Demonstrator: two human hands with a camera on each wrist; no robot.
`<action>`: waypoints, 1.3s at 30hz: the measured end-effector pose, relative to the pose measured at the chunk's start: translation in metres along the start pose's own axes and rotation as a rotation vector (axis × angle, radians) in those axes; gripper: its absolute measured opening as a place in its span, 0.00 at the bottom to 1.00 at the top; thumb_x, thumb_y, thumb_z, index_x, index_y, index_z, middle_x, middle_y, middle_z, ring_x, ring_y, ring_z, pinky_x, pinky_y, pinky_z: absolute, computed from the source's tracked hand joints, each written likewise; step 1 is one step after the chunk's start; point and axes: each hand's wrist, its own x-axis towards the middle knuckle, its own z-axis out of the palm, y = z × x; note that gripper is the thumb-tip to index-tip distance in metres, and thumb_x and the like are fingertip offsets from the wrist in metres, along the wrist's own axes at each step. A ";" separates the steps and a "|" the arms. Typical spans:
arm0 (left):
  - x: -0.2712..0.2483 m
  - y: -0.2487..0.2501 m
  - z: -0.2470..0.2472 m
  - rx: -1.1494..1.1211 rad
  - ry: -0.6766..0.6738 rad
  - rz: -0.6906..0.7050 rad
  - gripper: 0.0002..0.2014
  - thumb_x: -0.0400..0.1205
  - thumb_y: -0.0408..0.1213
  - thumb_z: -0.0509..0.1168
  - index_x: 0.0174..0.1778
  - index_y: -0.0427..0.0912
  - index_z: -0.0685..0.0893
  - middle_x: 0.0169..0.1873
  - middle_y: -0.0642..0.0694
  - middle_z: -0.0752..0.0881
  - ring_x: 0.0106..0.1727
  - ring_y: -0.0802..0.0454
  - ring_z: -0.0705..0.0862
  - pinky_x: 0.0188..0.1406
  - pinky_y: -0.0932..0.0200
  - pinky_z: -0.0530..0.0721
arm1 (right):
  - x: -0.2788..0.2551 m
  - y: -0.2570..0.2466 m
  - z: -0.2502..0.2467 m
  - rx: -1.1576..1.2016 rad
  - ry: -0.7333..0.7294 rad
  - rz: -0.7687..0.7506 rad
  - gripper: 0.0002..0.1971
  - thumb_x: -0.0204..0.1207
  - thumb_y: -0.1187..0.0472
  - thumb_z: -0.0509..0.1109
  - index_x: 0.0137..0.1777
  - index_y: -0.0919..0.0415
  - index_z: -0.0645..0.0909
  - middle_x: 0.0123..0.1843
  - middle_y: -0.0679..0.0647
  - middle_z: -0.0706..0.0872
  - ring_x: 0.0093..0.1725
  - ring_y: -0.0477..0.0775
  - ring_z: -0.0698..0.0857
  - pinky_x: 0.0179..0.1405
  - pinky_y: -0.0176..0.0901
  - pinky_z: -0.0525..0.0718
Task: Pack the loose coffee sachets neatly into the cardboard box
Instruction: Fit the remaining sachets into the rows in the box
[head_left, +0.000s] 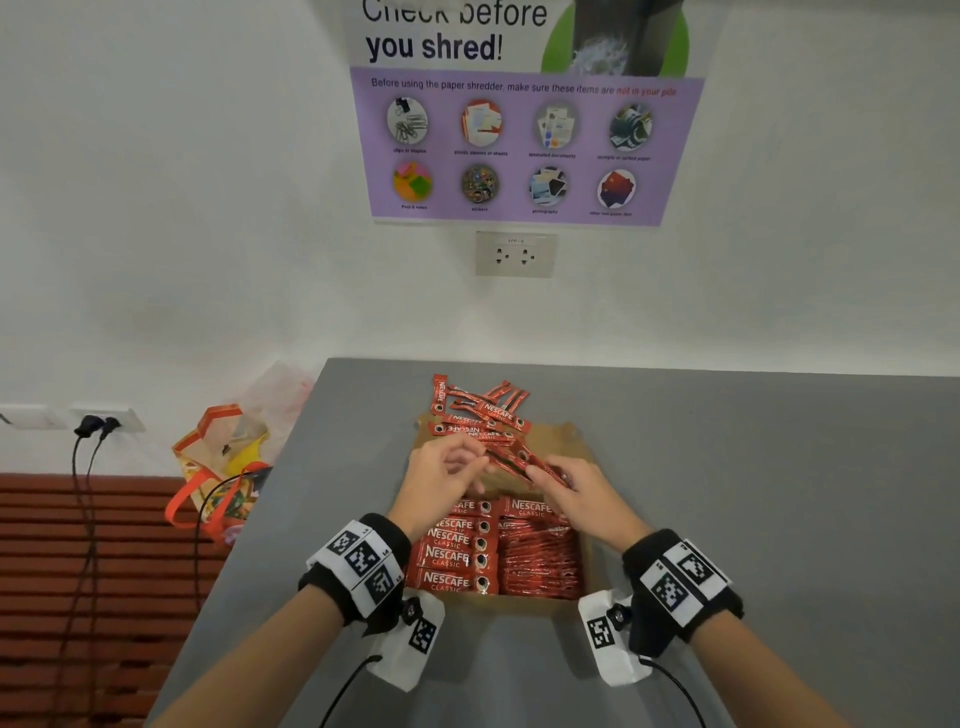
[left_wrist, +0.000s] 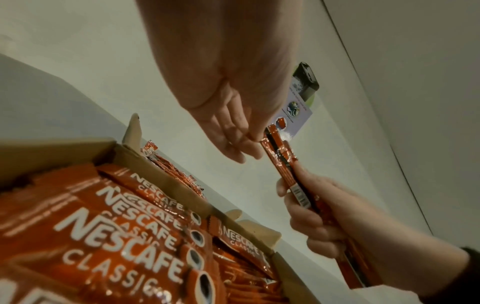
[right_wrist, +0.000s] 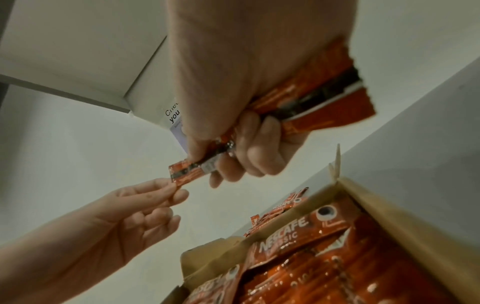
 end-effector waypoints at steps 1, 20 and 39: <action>-0.002 0.000 -0.001 -0.024 -0.030 -0.006 0.03 0.80 0.30 0.66 0.45 0.42 0.83 0.38 0.46 0.90 0.30 0.53 0.86 0.38 0.59 0.87 | -0.001 0.000 0.000 0.006 0.023 -0.011 0.07 0.82 0.57 0.63 0.44 0.45 0.78 0.25 0.39 0.80 0.25 0.33 0.78 0.26 0.26 0.70; -0.004 0.000 0.003 -0.021 0.059 0.061 0.07 0.76 0.31 0.71 0.45 0.49 0.86 0.43 0.52 0.89 0.46 0.59 0.87 0.51 0.65 0.85 | -0.009 0.006 -0.001 0.081 0.085 -0.020 0.15 0.85 0.68 0.53 0.58 0.52 0.78 0.33 0.42 0.78 0.28 0.36 0.79 0.31 0.25 0.75; -0.008 0.013 0.027 0.016 -0.024 0.062 0.05 0.79 0.34 0.68 0.38 0.46 0.85 0.35 0.53 0.87 0.33 0.63 0.84 0.38 0.68 0.84 | 0.005 -0.001 0.006 0.136 0.165 -0.035 0.07 0.78 0.57 0.69 0.46 0.58 0.86 0.38 0.51 0.88 0.37 0.45 0.85 0.40 0.36 0.82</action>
